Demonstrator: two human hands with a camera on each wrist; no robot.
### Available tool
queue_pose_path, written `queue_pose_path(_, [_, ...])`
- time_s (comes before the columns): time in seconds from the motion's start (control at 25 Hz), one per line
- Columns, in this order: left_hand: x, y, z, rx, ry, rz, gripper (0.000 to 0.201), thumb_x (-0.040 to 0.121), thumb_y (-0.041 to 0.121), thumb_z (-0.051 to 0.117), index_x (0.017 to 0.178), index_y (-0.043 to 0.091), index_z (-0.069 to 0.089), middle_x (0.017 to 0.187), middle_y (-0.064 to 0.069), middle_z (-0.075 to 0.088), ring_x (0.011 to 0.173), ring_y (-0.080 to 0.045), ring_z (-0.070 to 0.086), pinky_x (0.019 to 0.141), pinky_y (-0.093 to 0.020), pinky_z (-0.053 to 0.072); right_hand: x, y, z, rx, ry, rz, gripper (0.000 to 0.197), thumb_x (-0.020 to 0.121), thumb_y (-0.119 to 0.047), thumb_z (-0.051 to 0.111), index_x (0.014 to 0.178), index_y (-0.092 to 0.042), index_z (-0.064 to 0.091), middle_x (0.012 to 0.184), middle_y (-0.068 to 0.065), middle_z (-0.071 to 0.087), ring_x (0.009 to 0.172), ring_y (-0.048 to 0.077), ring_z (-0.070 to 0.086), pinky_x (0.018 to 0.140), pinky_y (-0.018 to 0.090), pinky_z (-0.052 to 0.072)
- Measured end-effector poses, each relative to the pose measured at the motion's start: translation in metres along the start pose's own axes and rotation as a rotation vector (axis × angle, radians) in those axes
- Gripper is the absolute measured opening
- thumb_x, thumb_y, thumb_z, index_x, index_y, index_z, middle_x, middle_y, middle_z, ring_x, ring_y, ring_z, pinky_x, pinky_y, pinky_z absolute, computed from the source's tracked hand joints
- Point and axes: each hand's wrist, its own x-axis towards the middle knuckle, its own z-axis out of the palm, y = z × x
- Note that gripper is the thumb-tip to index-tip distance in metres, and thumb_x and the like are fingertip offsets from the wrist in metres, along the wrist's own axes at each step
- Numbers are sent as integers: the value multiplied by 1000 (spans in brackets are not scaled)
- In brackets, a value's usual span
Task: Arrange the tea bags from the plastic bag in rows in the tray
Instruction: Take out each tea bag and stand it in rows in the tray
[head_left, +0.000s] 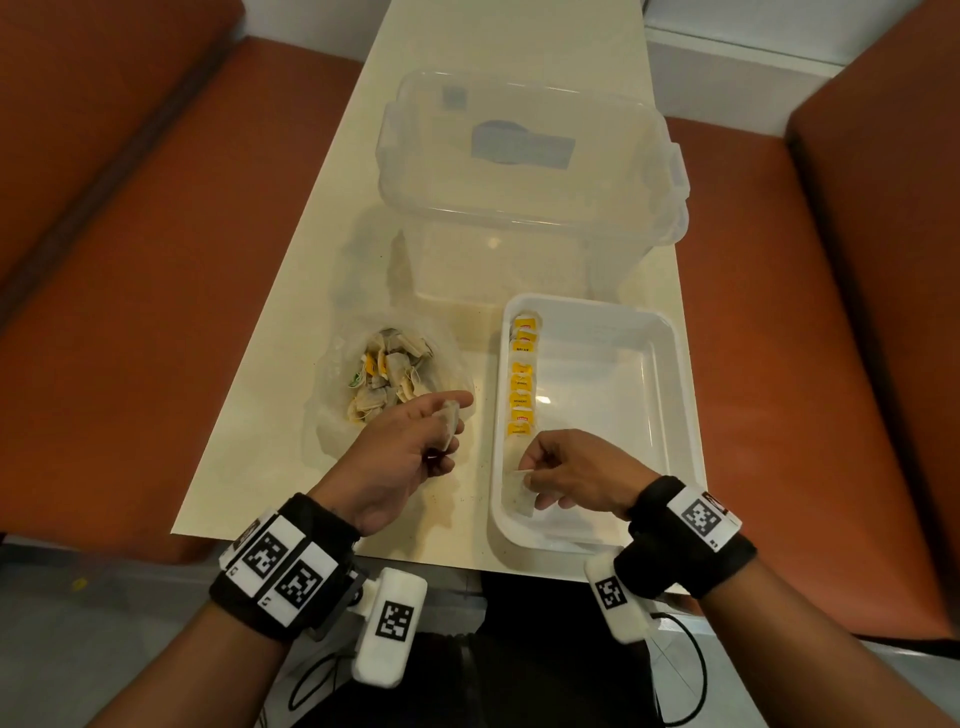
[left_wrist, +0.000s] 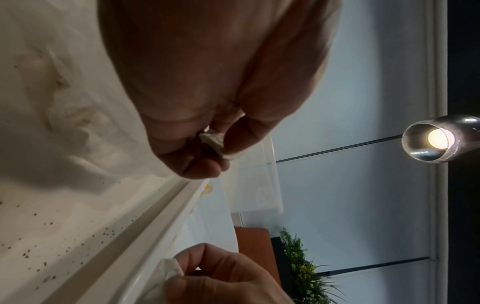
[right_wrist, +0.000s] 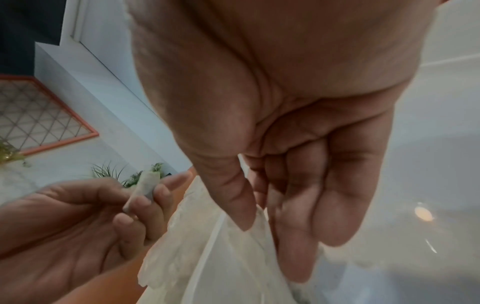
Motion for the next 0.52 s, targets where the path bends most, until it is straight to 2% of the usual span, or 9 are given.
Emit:
queue_pose_path(0.12, [-1,1,0,45,-10,1,36,93,-4,53,119,16,68,94,-4,65,74,-10,56,63,-22,47,9,2,5,-1,50,40,5,94,-18,61,97,-16,63,99,4,75,84,15,75,78,32,57])
queue_pose_path(0.24, [-1,2,-2,17,5,6,33,90,-5,57,116,14,66,93,-4,72,74,-11,61,64,-24,48,14,3,6,58,111,93,6,94,-21,63,98,-17,63,95,3,75,81,15,75,74,30,57])
queue_pose_path(0.4, [-2,3,-4,-11,13,26,25,89,-4,62,109,11,64,95,-7,73,71,-10,63,64,-23,49,15,4,5,136,160,151,12,92,-21,65,101,-16,61,90,5,75,74,14,72,68,30,57])
queue_pose_path(0.52, [-1,4,-4,-5,12,27,22,90,-2,63,107,11,64,97,-9,72,72,-10,63,63,-22,50,14,5,4,182,174,182,17,89,-18,67,104,-14,60,90,9,75,73,15,68,73,32,59])
